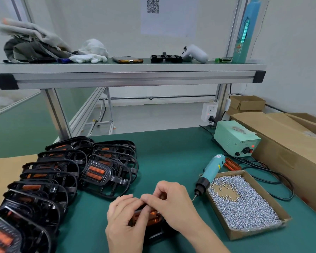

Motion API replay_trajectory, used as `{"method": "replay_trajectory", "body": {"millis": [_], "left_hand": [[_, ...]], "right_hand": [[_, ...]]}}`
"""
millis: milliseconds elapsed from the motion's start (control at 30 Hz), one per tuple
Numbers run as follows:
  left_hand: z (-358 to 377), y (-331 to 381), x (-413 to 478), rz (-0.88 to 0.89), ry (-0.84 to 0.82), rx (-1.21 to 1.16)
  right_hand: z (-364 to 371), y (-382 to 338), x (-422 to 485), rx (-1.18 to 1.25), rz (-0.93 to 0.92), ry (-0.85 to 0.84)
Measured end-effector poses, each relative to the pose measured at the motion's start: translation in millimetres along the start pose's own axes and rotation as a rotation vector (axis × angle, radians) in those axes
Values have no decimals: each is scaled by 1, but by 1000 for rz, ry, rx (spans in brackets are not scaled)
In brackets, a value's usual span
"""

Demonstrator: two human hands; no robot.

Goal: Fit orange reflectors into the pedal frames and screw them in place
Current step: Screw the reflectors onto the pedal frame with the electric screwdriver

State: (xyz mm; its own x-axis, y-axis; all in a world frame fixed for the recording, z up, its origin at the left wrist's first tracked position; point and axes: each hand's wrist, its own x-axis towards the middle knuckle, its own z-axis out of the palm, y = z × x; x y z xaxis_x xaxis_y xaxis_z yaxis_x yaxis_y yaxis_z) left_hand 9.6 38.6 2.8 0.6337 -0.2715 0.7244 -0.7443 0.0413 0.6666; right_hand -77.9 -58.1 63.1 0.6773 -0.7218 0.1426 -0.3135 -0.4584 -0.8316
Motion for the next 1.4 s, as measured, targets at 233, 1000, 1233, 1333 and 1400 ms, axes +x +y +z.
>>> {"method": "replay_trajectory", "body": {"millis": [233, 1000, 1233, 1333, 1400], "left_hand": [[2, -3, -2, 47, 35, -24], [-4, 2, -2, -85, -43, -88], [-4, 6, 0, -21, -27, 20], [-3, 5, 1, -42, -21, -14], [-3, 5, 1, -73, 1, -48]], "right_hand": [[3, 4, 0, 156, 4, -51], [5, 4, 1, -159, -75, -61], [9, 4, 0, -89, 6, -10], [9, 4, 1, -85, 7, -10], [8, 4, 2, -77, 15, -22]]}}
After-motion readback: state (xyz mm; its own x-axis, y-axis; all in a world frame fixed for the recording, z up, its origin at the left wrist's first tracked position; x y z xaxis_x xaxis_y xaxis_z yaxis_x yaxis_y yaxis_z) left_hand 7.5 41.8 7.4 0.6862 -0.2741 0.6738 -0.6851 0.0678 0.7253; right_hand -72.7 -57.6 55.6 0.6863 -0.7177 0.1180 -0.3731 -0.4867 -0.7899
